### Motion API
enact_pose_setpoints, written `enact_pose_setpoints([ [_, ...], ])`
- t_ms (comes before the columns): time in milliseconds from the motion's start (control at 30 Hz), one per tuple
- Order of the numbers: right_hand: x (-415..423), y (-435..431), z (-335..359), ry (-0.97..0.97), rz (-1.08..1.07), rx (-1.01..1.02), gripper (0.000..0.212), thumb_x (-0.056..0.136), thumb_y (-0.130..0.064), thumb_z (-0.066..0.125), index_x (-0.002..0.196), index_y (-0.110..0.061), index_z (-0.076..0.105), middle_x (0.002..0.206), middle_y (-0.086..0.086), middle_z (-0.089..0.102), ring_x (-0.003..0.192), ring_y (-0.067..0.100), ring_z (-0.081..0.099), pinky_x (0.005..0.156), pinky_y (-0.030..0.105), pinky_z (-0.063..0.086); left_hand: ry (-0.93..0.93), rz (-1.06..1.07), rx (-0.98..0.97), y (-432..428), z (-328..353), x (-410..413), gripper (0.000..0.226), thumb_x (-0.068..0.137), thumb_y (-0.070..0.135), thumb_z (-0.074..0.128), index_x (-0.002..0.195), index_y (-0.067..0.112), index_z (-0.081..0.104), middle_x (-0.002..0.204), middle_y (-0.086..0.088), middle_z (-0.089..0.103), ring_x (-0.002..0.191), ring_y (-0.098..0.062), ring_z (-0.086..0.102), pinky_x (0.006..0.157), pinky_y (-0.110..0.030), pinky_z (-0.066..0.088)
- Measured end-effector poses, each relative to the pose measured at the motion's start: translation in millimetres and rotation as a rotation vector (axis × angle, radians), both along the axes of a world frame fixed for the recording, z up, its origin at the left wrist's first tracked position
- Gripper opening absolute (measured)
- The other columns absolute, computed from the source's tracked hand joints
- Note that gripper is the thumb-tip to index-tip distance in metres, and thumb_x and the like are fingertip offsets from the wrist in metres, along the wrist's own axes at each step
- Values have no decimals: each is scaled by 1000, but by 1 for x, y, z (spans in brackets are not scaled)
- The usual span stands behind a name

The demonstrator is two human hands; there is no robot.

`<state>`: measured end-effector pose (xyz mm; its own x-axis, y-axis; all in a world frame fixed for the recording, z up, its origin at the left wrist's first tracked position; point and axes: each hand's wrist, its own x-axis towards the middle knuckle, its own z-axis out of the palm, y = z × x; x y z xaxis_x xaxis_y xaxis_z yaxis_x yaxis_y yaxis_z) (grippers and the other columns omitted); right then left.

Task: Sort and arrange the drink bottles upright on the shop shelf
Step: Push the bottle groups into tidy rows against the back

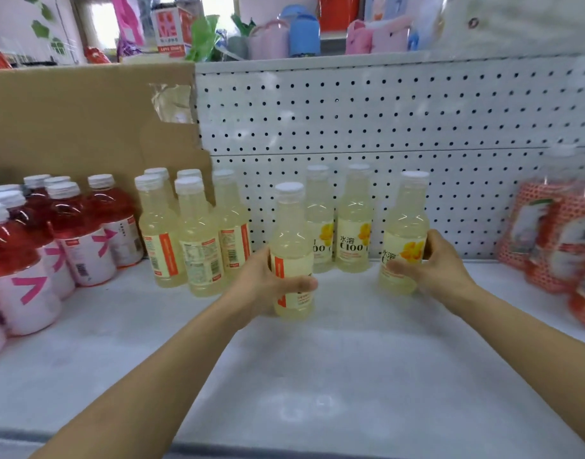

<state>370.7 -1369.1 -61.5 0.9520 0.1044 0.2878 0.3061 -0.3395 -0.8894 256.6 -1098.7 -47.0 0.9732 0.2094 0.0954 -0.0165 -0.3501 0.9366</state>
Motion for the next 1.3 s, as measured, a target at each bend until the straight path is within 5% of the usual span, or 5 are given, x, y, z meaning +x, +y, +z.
enact_pose_setpoints([
  [600, 47, -2, 23, -26, 104, -82, 38, 78, -19, 83, 99, -28, 53, 95, -19, 61, 80, -7, 63, 62, 10, 49, -49, -69, 39, -11, -2, 39, 68, 68, 18, 91, 118, 47, 54, 108, 21, 71, 97, 7, 65, 70, -11, 47],
  [833, 9, 19, 54, -579, -4, -70, 28, 93, -23, 65, 120, -20, 56, 105, -6, 58, 91, 6, 55, 77, 22, 42, 4, -81, 52, -4, 0, 39, 68, 68, 16, 90, 121, 44, 57, 111, 18, 70, 108, -3, 63, 91, -29, 49],
  [967, -10, 54, 44, -366, 314, -316, 32, 93, -22, 65, 124, -21, 59, 106, -11, 60, 95, 1, 59, 81, 21, 48, 10, -80, 60, 1, 1, 37, 79, 68, 12, 90, 133, 30, 49, 122, 8, 66, 117, -12, 61, 100, -38, 49],
  [1167, 14, 29, 46, -295, -186, 116, 40, 86, -17, 67, 117, -24, 44, 112, -5, 50, 95, 9, 53, 83, 27, 45, -77, -56, -133, 8, 2, 40, 44, 80, 10, 61, 121, 25, 59, 116, 3, 70, 108, -17, 67, 93, -36, 55],
  [1300, 33, 1, 26, 37, -200, -196, 82, 82, -32, 79, 146, -13, 32, 138, 7, 46, 114, 23, 55, 87, 36, 42, -76, 68, -157, 16, 6, 63, 46, 94, 6, 64, 135, 23, 56, 131, 2, 59, 101, -23, 70, 88, -42, 60],
])
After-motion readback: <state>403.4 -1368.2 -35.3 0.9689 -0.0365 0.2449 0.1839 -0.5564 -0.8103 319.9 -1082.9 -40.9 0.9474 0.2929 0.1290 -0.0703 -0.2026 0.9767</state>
